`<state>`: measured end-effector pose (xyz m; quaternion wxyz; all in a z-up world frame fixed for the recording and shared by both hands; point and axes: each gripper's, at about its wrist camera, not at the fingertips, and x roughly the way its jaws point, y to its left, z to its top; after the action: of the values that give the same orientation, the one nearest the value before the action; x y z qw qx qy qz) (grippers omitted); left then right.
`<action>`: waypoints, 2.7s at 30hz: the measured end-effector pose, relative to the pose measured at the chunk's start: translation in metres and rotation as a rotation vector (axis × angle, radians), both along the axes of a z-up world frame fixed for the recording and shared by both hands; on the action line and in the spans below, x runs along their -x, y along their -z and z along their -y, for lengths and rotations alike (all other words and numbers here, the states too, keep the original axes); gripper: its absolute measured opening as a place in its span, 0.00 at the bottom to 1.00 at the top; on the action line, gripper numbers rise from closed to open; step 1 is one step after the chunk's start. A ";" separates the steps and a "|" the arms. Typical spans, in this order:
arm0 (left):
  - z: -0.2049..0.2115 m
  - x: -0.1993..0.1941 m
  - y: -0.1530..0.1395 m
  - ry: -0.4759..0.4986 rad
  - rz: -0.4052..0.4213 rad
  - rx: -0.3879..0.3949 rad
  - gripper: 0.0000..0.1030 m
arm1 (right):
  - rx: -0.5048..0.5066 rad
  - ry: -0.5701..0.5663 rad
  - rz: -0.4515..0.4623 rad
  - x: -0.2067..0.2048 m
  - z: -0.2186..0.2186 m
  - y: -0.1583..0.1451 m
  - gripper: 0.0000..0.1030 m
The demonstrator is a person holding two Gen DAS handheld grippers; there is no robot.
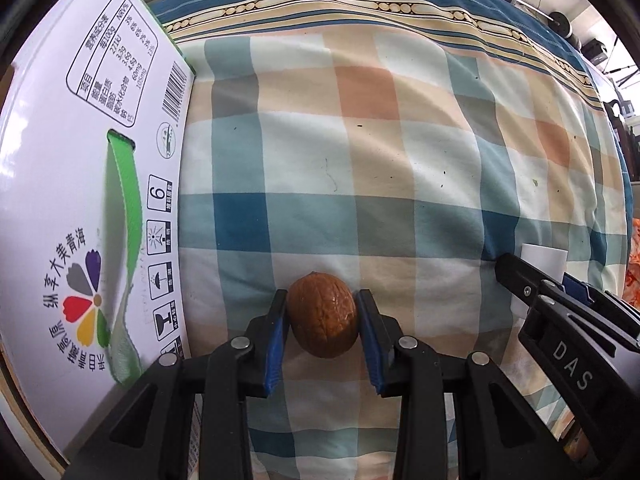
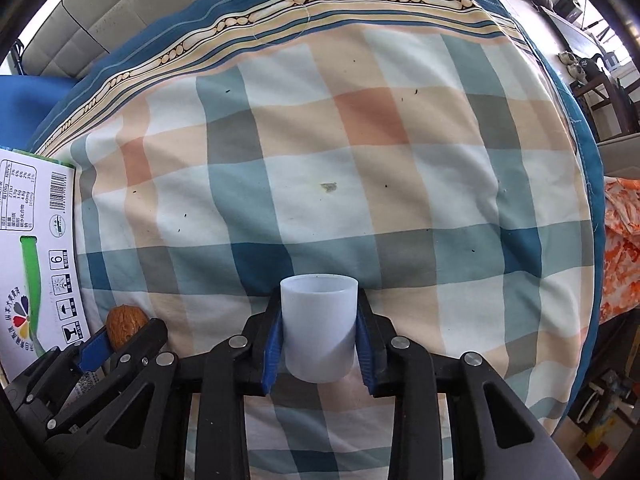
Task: Organize rigid objects
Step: 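Grasp the brown walnut with the left tool while the right tool grasps the white cup, then carry the walnut and white cup into the box and open both tools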
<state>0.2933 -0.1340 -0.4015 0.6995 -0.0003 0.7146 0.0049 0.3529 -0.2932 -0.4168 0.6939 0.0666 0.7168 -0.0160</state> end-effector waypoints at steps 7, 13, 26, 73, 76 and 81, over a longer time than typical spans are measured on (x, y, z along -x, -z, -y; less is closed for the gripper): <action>0.014 0.001 -0.033 0.025 0.033 0.033 0.30 | -0.028 0.022 0.010 0.024 0.032 -0.021 0.33; 0.037 0.007 -0.071 0.087 0.095 0.060 0.30 | -0.028 0.043 0.049 0.046 0.058 -0.056 0.33; 0.001 0.046 -0.167 0.181 0.254 0.142 0.30 | -0.047 0.003 0.173 0.104 0.018 -0.154 0.33; -0.291 0.047 -0.029 -0.067 -0.097 0.208 0.30 | -0.130 -0.236 -0.085 0.101 -0.331 -0.023 0.33; -0.288 0.049 -0.023 -0.060 -0.104 0.195 0.30 | -0.111 -0.222 -0.107 0.101 -0.329 -0.013 0.33; -0.288 0.052 -0.021 -0.061 -0.096 0.184 0.30 | -0.085 -0.214 -0.098 0.101 -0.328 -0.009 0.34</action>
<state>0.2411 0.1536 -0.3806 0.6609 -0.0858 0.7445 -0.0394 0.2519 0.0351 -0.4075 0.6521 0.0181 0.7531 0.0855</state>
